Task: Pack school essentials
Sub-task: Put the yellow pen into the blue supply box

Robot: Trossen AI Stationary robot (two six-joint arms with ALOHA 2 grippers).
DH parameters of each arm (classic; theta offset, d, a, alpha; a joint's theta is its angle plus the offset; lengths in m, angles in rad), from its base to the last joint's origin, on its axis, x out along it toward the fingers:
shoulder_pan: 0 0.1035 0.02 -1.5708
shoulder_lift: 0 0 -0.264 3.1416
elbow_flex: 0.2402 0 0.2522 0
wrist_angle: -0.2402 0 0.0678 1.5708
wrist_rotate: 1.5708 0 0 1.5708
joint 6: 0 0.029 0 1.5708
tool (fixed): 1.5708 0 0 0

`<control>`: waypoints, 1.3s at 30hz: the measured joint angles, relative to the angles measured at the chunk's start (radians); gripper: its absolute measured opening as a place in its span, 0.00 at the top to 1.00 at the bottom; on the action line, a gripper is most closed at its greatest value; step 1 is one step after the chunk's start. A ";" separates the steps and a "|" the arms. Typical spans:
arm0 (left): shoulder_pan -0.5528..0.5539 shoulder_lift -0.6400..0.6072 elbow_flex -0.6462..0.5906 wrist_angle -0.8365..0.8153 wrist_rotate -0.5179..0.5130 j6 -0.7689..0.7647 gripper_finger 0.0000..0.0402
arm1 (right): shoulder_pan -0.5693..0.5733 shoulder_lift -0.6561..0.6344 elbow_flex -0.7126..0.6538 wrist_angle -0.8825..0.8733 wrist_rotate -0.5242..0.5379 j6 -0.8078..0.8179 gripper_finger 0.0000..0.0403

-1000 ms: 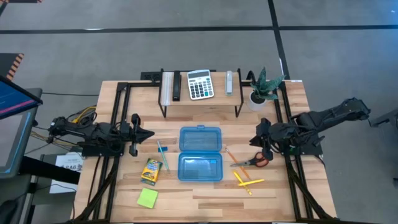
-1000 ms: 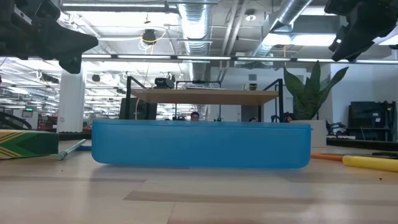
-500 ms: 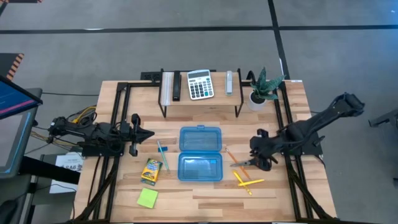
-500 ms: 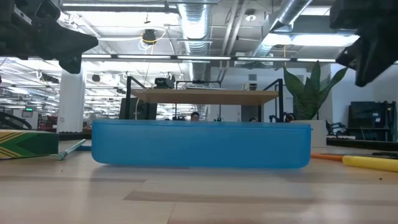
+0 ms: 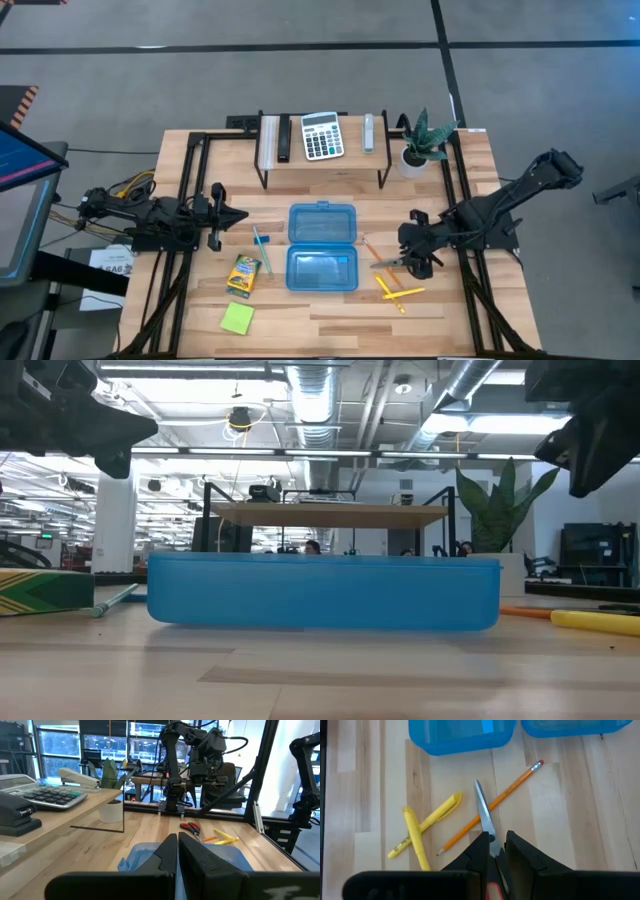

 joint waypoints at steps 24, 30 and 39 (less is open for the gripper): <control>0.000 0.000 0.000 -0.003 0.001 0.000 0.99 | 0.095 0.009 0.000 0.133 -0.028 0.008 0.79; 0.000 0.000 0.000 -0.003 0.001 0.000 0.99 | 0.128 0.029 0.000 0.134 -0.017 0.020 0.79; 0.000 0.000 0.000 -0.003 0.001 0.000 0.99 | 0.170 0.029 0.000 0.135 -0.021 0.027 0.79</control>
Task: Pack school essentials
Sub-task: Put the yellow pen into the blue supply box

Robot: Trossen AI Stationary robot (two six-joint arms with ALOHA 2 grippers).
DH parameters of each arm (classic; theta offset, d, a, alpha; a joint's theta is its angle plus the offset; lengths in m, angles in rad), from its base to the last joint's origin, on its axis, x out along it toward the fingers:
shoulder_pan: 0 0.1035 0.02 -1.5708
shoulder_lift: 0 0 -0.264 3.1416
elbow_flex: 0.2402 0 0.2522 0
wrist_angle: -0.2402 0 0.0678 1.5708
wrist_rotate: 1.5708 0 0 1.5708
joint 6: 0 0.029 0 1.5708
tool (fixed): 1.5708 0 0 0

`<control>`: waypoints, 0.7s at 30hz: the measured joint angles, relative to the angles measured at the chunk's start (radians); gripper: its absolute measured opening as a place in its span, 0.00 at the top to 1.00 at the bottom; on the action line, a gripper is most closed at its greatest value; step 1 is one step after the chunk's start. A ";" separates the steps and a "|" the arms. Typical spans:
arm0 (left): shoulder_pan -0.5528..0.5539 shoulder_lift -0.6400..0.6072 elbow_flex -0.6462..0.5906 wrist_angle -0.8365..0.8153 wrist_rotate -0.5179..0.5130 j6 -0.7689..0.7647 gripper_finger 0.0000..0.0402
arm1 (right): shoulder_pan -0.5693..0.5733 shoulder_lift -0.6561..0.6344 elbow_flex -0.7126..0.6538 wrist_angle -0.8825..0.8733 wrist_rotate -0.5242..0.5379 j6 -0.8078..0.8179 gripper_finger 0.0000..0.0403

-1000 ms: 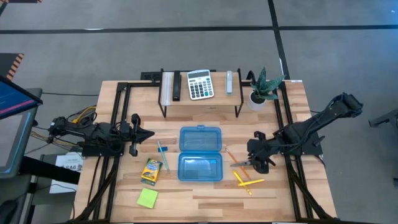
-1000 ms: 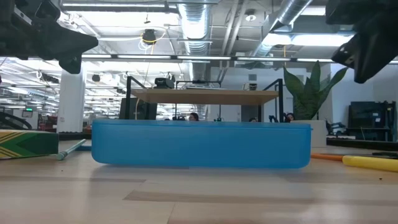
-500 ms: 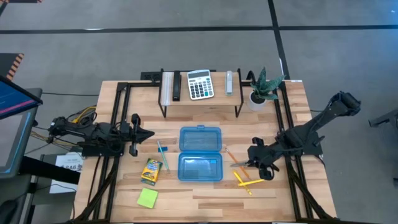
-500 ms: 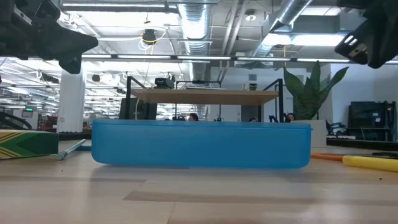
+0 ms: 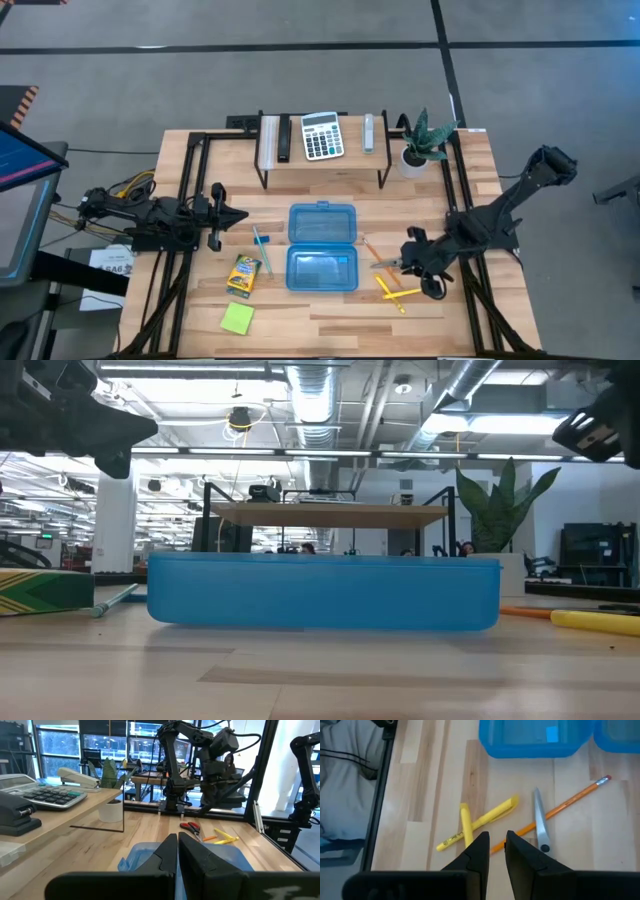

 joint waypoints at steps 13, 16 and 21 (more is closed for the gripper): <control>0.000 0.000 0.000 0.000 0.000 0.023 0.99 | 0.010 0.000 0.000 -0.005 -0.019 -0.016 0.79; 0.000 0.000 0.000 0.000 0.000 0.011 0.99 | 0.020 0.000 0.000 -0.005 -0.095 -0.015 0.80; 0.000 0.000 0.000 0.000 0.000 0.014 0.99 | 0.037 0.000 0.000 -0.004 -0.106 0.044 0.81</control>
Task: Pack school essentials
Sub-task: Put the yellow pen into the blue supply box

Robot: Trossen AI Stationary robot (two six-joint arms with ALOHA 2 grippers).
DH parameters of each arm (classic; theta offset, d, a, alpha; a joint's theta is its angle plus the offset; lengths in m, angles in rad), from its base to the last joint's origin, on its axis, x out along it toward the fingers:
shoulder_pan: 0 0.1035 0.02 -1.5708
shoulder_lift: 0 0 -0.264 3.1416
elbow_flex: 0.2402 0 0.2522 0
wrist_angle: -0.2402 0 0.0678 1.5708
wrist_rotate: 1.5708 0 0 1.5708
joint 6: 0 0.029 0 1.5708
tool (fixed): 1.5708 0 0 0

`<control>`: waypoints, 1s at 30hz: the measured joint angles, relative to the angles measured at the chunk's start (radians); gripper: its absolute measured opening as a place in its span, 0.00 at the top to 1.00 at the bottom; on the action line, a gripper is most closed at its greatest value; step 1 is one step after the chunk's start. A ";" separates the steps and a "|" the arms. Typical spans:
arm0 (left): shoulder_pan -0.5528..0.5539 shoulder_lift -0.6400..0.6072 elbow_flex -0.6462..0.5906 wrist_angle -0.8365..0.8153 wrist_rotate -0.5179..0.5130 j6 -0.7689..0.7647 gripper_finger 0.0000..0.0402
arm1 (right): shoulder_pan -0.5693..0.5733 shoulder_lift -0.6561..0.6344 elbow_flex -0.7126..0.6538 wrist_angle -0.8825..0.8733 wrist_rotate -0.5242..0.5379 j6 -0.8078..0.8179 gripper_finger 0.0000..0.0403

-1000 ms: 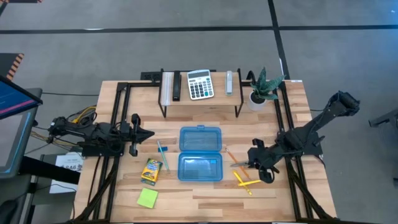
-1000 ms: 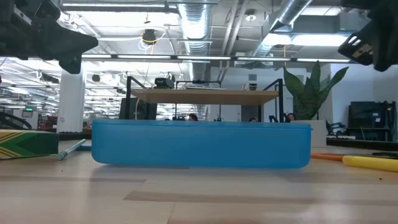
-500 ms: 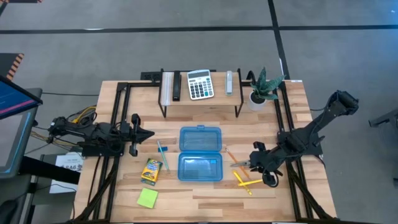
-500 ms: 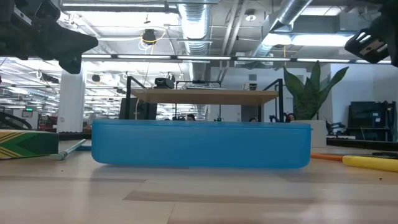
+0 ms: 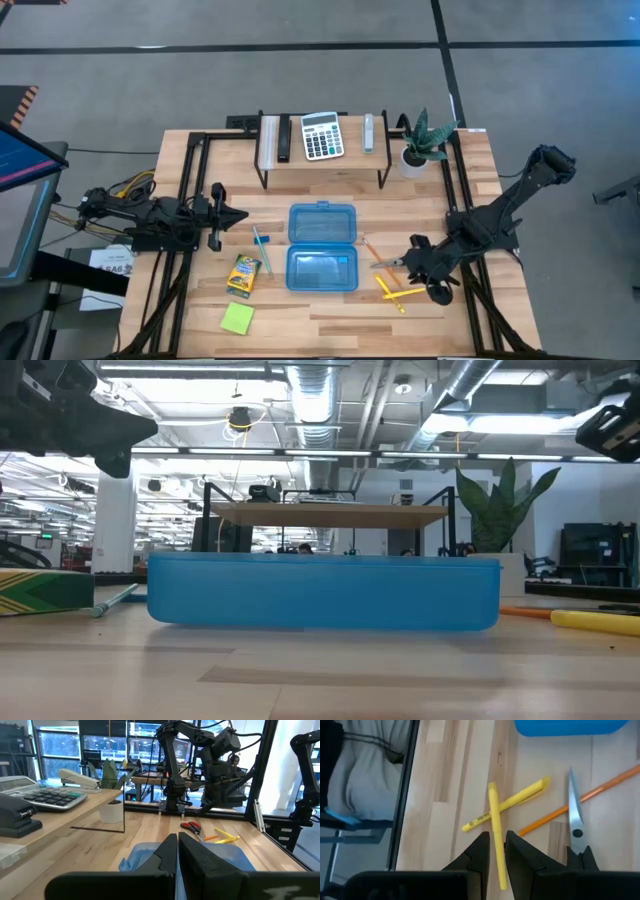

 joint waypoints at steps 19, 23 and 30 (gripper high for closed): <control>0.000 0.000 0.000 0.000 0.002 -0.030 0.99 | 0.051 0.085 0.084 -0.019 0.052 -0.054 0.80; 0.000 0.000 0.000 0.000 0.002 -0.031 0.99 | 0.062 0.128 0.084 -0.011 0.052 -0.053 0.74; 0.000 0.000 0.000 0.000 0.003 -0.032 0.99 | 0.064 0.216 0.084 -0.004 0.052 -0.044 0.50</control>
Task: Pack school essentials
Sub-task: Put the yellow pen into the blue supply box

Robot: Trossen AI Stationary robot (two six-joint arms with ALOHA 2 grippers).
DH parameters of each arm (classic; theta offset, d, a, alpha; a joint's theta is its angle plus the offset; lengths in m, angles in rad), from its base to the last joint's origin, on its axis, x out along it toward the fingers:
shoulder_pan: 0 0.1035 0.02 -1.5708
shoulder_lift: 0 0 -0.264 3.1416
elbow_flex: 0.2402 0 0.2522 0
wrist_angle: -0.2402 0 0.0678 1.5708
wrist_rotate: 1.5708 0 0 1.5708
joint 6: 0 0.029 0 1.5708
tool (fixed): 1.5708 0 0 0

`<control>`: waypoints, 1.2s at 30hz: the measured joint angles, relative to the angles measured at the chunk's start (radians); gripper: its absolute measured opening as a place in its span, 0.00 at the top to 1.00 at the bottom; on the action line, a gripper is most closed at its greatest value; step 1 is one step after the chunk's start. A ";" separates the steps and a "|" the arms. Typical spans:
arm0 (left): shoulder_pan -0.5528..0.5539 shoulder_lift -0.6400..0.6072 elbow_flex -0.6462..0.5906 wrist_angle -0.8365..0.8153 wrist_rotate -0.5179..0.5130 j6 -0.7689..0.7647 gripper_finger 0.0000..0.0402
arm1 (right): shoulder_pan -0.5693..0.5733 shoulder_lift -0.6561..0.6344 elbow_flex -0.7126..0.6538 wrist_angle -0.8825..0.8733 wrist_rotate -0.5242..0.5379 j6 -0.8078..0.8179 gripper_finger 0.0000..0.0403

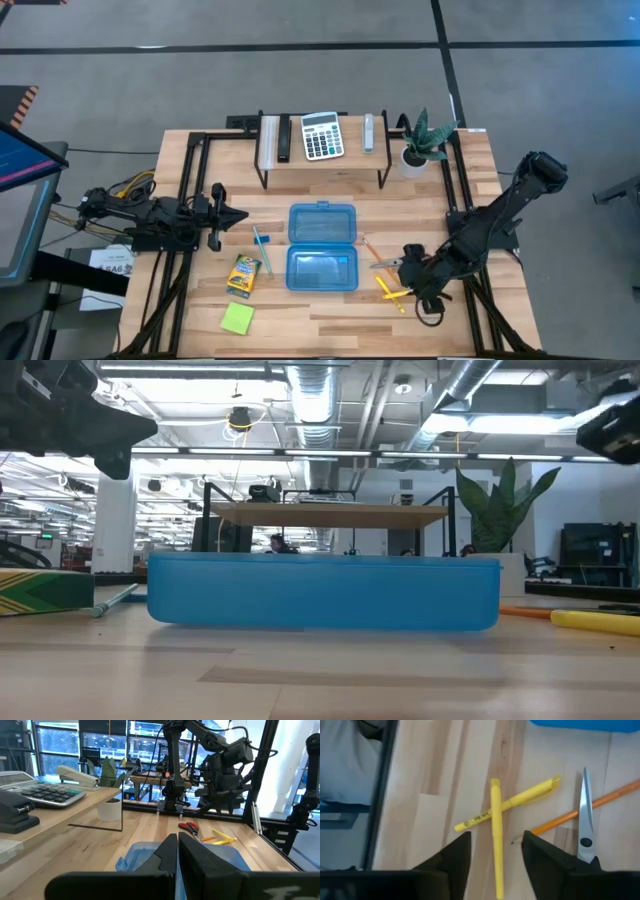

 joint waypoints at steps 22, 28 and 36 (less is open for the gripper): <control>0.000 0.000 0.000 0.000 0.001 0.000 0.99 | 0.064 0.327 0.004 0.030 -0.001 0.038 0.48; 0.000 0.000 0.000 0.000 0.001 0.000 0.99 | 0.063 0.358 0.005 0.018 -0.004 0.038 0.59; 0.000 0.000 0.000 0.000 -0.001 0.000 0.99 | 0.058 0.298 -0.002 -0.010 -0.004 0.073 0.87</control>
